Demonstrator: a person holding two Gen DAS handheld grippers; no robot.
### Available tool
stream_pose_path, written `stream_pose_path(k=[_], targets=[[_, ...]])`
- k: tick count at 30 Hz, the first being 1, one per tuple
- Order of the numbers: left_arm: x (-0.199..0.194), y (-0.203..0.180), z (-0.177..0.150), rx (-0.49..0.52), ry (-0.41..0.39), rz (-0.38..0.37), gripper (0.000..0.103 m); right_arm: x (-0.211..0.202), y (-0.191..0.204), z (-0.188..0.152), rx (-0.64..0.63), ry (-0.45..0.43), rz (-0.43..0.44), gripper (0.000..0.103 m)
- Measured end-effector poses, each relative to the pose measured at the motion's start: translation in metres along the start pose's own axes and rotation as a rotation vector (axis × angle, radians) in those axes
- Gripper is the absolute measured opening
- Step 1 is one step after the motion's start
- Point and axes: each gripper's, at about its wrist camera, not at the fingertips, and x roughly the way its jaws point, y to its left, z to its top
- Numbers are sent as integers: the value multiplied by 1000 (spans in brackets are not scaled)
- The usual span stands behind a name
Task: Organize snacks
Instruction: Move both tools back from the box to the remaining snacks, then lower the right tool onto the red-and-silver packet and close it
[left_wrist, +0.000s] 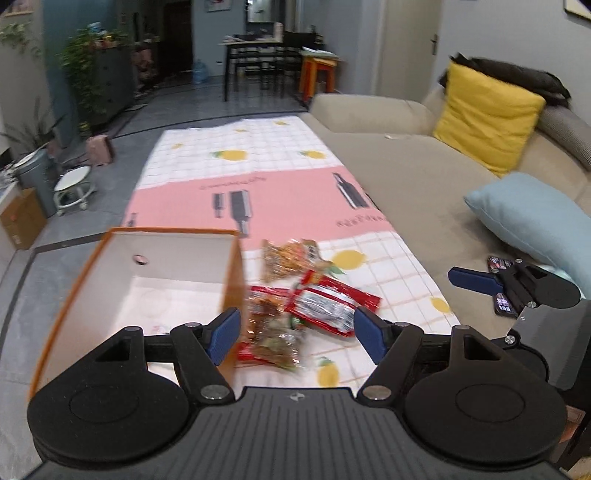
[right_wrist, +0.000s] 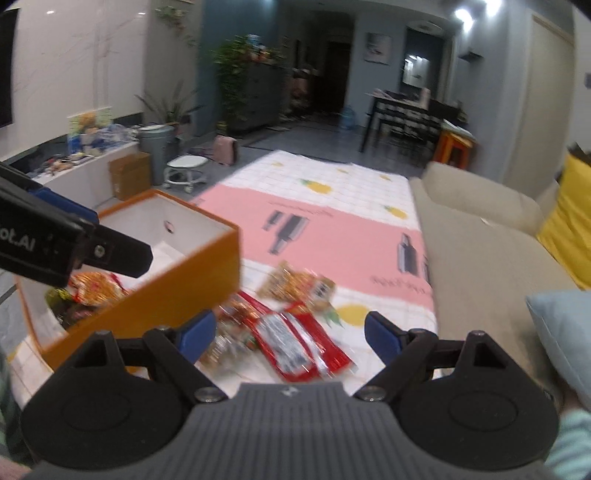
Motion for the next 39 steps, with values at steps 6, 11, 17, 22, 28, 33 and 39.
stream_pose_path(k=[6, 11, 17, 22, 28, 33, 39], targets=[[40, -21, -18, 1, 66, -41, 82, 13, -24, -30, 59, 47, -62, 85], [66, -25, -32, -12, 91, -38, 82, 29, -31, -50, 55, 87, -74, 85], [90, -22, -43, 14, 124, -7, 82, 49, -41, -60, 43, 125, -87, 85], [105, -18, -43, 70, 141, 34, 82, 65, -40, -60, 5, 125, -49, 85], [125, -11, -38, 167, 178, 39, 82, 86, -28, -61, -156, 124, 24, 85], [145, -9, -36, 239, 260, 16, 81, 112, -24, -63, -265, 135, 64, 85], [165, -16, -35, 295, 337, 50, 81, 138, -27, -61, -330, 125, 97, 85]])
